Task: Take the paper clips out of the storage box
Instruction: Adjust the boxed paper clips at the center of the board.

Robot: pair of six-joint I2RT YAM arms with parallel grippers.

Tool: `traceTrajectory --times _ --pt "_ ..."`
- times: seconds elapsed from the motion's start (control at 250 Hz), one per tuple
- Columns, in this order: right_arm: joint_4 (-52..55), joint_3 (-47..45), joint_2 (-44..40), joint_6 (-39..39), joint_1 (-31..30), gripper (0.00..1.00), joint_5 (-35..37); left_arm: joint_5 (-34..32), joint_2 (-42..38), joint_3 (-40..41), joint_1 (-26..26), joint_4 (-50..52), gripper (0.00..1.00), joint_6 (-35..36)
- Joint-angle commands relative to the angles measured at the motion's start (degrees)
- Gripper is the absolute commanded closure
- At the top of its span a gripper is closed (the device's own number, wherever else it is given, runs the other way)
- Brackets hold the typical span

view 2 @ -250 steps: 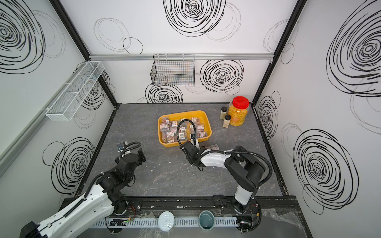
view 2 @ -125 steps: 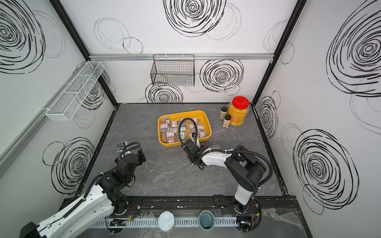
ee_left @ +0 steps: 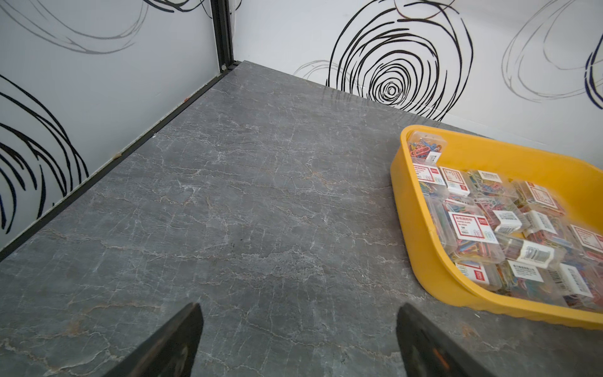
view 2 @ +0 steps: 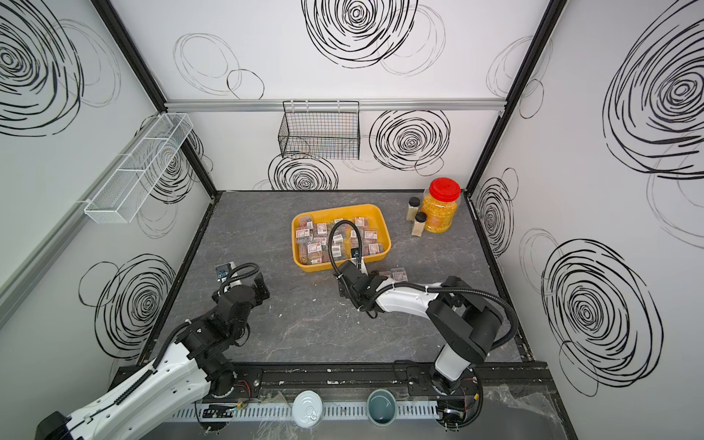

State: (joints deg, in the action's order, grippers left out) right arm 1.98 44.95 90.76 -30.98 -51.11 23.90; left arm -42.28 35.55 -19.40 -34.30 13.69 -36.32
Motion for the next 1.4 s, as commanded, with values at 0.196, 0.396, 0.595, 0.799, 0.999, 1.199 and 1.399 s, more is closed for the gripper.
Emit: traceTrajectory --times 0.196,0.396,0.595,0.799,0.999,1.199,1.399 --pt "-9.92 -4.89 0.56 9.57 6.64 0.00 -16.21 -1.66 0.29 -1.38 -0.43 0.26 0.04 -0.76" --pt "-10.19 -5.52 1.29 9.94 5.40 0.00 -17.33 -1.75 0.73 -1.55 -0.47 0.16 0.04 -0.86" --pt "-7.32 -5.18 -0.22 8.89 1.13 0.00 -12.39 -2.19 1.19 -1.65 -0.86 0.12 0.04 -0.77" --pt "-0.22 -2.97 0.57 5.21 -4.00 0.05 -1.20 -2.57 0.42 -1.49 -1.17 0.28 0.04 -0.86" --pt "-0.27 -2.40 2.39 3.98 -5.75 0.14 0.72 -2.60 0.92 -1.65 -1.53 0.02 0.04 -0.60" --pt "-2.04 -1.53 4.79 4.00 -2.47 0.22 -3.61 -3.20 0.73 -1.65 -1.92 0.36 0.04 -0.86" --pt "-4.32 -2.58 5.01 3.19 -1.00 0.29 -7.00 -3.26 1.41 -1.85 -2.04 0.19 0.04 -0.77"
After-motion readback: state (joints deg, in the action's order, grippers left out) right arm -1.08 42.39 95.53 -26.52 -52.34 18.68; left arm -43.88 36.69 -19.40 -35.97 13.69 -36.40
